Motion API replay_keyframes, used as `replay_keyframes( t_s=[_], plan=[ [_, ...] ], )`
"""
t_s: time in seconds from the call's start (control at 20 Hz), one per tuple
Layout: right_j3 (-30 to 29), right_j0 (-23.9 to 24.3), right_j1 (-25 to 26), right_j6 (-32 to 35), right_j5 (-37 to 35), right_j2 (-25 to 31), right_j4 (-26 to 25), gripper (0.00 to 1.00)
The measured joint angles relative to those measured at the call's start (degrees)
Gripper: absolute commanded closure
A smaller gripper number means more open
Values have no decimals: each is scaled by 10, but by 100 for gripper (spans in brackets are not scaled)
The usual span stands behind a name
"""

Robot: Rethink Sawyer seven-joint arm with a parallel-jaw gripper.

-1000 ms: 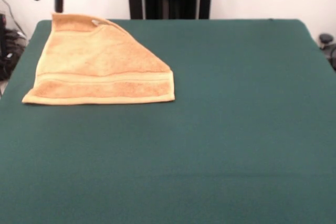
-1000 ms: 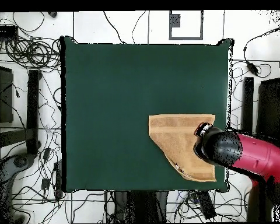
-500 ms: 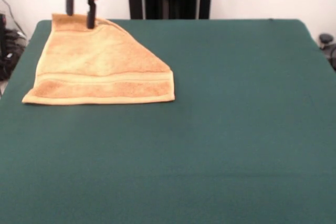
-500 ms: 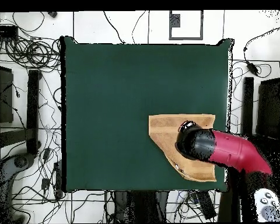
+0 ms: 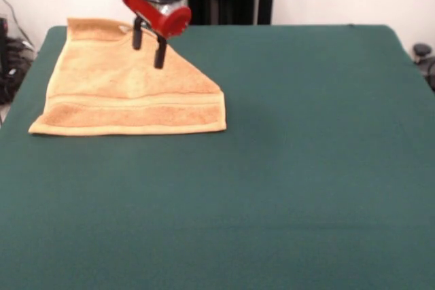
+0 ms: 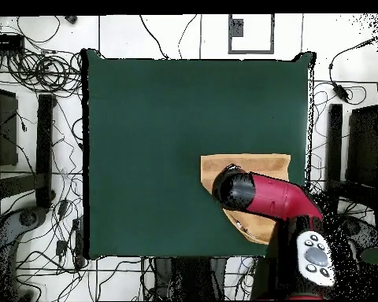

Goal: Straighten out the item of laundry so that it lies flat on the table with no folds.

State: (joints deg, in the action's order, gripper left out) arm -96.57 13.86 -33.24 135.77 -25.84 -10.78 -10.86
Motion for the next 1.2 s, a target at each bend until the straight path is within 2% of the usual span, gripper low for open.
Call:
replay_keyframes(
  t_s=[0.4,0.8,1.2],
  plan=[
    [1,-56,63,38,31,-42,52,0],
    [5,-117,137,77,81,-74,129,0],
    [8,-132,153,81,94,-95,178,0]
  ],
)
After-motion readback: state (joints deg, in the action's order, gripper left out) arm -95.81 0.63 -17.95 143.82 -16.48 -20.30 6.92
